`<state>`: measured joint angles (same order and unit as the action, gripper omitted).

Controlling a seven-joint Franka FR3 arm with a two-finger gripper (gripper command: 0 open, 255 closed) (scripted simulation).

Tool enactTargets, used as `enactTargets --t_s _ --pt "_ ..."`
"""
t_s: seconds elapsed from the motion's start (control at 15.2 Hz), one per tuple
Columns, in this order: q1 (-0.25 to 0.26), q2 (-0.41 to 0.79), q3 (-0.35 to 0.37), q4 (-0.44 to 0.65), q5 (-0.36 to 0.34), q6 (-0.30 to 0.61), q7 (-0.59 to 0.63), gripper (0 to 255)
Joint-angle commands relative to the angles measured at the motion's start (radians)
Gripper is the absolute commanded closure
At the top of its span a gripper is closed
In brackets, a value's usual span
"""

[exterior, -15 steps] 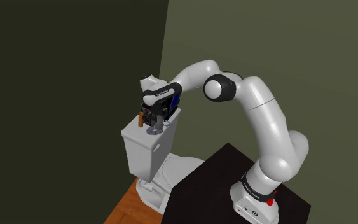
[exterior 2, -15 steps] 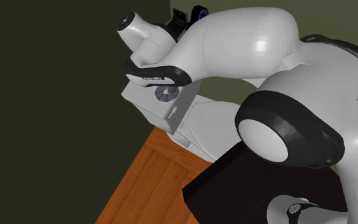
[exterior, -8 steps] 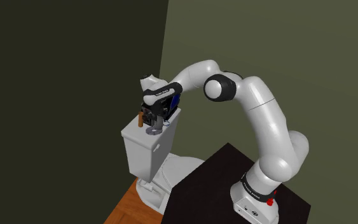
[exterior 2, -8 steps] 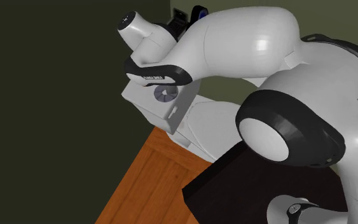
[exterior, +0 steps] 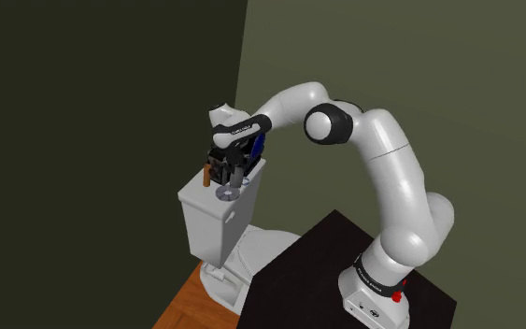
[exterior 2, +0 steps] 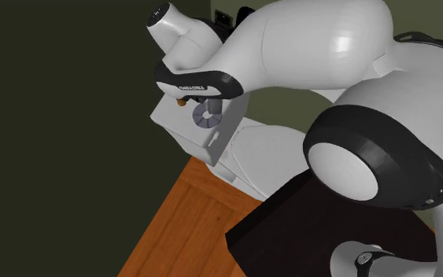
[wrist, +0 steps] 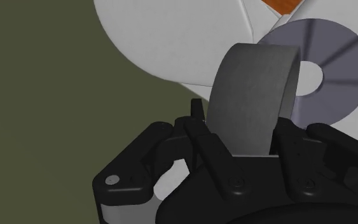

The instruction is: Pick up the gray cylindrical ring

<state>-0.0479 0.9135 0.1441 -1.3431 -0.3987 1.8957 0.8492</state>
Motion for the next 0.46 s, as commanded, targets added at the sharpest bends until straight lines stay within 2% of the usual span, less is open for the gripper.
enactTargets --t_s 0.0,0.4 --pt "-0.002 -0.019 0.002 -0.007 0.002 -0.012 -0.004 255" --pt "-0.004 -0.056 0.006 -0.014 0.008 -0.041 -0.012 255"
